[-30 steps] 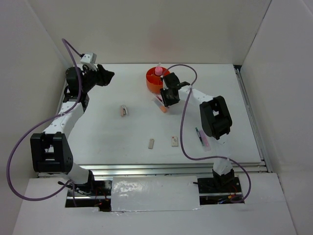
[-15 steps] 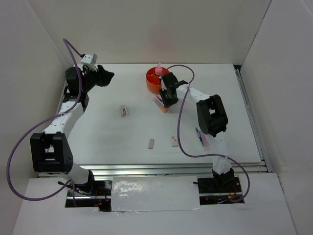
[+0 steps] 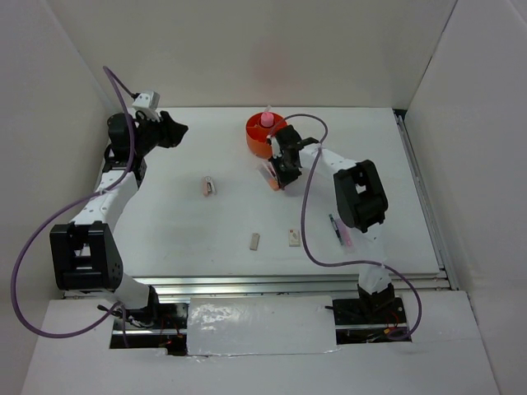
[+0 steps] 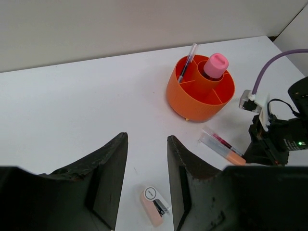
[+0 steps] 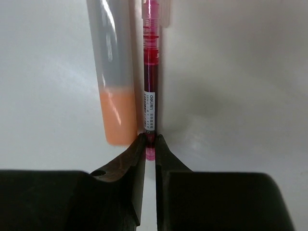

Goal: Sort the stationery into containers
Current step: Grab a piece of stationery with the right arm

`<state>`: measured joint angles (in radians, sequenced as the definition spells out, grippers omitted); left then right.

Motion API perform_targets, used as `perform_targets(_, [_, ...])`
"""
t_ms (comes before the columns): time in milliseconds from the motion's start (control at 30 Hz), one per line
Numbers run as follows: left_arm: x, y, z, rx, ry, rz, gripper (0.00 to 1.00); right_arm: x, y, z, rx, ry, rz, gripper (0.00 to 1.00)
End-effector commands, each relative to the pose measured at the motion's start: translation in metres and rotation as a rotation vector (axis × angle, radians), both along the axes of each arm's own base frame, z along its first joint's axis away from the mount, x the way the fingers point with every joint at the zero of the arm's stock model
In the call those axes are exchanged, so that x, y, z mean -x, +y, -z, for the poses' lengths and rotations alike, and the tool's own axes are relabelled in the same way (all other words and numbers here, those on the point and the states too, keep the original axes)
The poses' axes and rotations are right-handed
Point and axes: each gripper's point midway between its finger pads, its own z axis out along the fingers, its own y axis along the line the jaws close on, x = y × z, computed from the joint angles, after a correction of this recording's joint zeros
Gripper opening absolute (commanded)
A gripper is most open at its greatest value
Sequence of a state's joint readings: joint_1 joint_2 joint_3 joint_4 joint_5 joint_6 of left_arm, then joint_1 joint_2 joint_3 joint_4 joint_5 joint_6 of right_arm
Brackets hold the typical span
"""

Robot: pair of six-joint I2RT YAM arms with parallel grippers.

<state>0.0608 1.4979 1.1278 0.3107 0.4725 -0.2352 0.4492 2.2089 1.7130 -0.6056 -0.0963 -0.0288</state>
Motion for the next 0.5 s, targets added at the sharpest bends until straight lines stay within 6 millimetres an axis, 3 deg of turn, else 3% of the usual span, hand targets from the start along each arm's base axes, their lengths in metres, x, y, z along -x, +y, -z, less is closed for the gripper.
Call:
perform_targets(0, [0.005, 0.003, -0.028, -0.010, -0.064, -0.006, 0.50, 0.023, -0.003, -0.030, -0.034, -0.001, -0.052, 0.10])
perform_targets(100, [0.012, 0.004, -0.030, 0.009, -0.058, -0.009, 0.50, 0.042, -0.005, -0.042, -0.071, 0.006, -0.075, 0.04])
perform_targets(267, [0.028, -0.006, -0.034, 0.099, -0.025, 0.025, 0.49, 0.061, 0.006, -0.087, -0.188, -0.056, -0.136, 0.00])
perform_targets(467, [0.055, -0.039, -0.028, 0.274, 0.057, 0.127, 0.48, 0.078, 0.029, -0.135, -0.283, -0.167, -0.246, 0.00])
